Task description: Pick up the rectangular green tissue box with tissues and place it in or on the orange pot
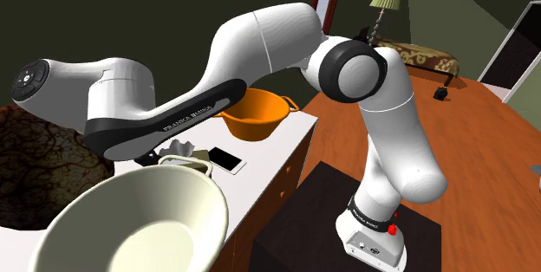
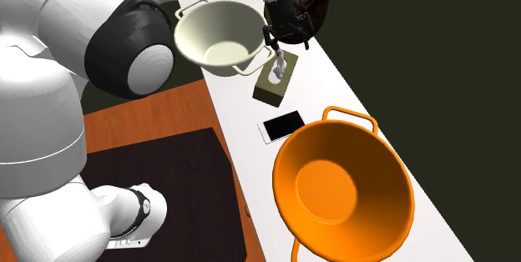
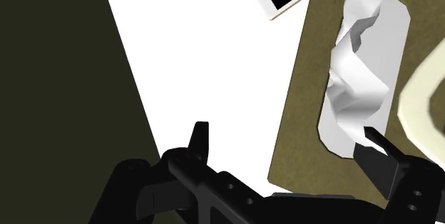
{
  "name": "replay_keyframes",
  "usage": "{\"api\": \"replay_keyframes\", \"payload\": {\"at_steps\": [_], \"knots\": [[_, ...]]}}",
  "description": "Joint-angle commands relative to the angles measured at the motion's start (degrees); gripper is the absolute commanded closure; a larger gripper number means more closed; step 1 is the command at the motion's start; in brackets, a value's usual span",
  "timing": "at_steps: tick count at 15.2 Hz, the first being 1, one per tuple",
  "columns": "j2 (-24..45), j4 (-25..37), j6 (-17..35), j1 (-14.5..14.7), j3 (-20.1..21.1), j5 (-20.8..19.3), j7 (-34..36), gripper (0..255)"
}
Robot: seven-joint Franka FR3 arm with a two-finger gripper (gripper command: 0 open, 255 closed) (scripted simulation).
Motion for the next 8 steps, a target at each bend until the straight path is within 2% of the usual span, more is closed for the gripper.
{"api": "replay_keyframes", "payload": {"at_steps": [1, 3, 4, 8], "knots": [[0.15, -0.77, 0.03, -0.25, -0.16, 0.0, 0.06, 0], [0.15, -0.76, 0.03, -0.25, -0.15, -0.01, 0.06, 0], [0.52, -0.33, -0.04, -0.17, -0.19, -0.05, 0.04, 255], [1.01, 0.09, 0.15, -0.28, -0.31, -0.16, -0.11, 255]]}}
